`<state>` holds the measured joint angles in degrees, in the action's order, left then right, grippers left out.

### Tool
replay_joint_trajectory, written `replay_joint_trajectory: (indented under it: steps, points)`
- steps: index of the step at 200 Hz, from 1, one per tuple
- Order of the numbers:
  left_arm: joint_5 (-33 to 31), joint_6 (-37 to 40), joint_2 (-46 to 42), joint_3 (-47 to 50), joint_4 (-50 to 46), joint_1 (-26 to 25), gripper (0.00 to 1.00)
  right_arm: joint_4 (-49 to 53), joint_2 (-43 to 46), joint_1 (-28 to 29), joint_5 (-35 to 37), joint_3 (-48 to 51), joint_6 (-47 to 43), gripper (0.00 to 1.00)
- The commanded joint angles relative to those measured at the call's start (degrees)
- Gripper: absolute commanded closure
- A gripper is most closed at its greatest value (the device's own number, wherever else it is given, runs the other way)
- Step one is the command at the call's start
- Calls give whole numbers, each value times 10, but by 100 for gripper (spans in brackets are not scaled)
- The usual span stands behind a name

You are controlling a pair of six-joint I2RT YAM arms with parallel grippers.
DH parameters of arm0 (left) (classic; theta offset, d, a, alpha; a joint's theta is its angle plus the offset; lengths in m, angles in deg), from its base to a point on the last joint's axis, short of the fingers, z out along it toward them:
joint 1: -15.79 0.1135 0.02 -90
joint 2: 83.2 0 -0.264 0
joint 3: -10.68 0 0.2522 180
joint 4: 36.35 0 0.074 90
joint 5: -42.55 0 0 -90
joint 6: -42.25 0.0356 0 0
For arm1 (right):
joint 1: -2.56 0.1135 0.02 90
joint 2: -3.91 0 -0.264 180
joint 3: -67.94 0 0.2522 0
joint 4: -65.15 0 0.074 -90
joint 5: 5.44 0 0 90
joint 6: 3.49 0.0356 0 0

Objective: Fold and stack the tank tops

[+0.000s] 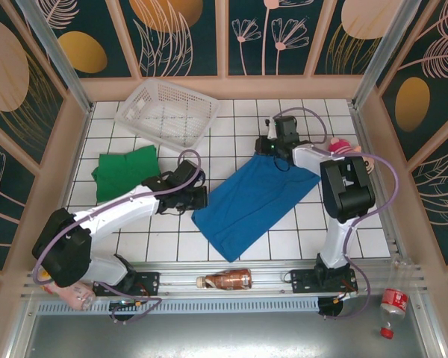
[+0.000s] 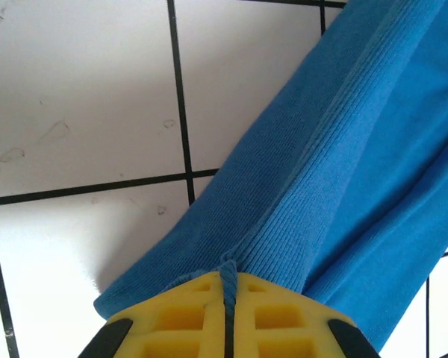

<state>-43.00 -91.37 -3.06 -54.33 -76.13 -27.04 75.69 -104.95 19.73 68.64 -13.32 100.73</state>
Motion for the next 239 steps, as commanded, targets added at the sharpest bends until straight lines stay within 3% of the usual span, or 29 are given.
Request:
replay_joint_trajectory:
  steps: [1, 85, 122, 163, 196, 239]
  points:
    - [-4, -19, -14, 11, -11, -17, 91, -18, 25, -7, -17, 23, 8, 92]
    - [19, -75, 54, 30, 51, -110, 85, 12, 75, -20, 6, 116, -22, 88]
    - [37, -72, 93, 18, 49, -141, 77, 32, 101, -33, 22, 147, -45, 84]
    - [19, -92, 64, -2, -19, -145, 56, 82, 133, -36, 49, 139, -67, 77]
    - [-8, -127, 36, -11, -52, -139, 52, 114, 151, -35, 57, 107, -76, 74]
    - [10, -141, 61, -16, 2, -135, 49, 118, 103, -24, 50, 67, -99, 67]
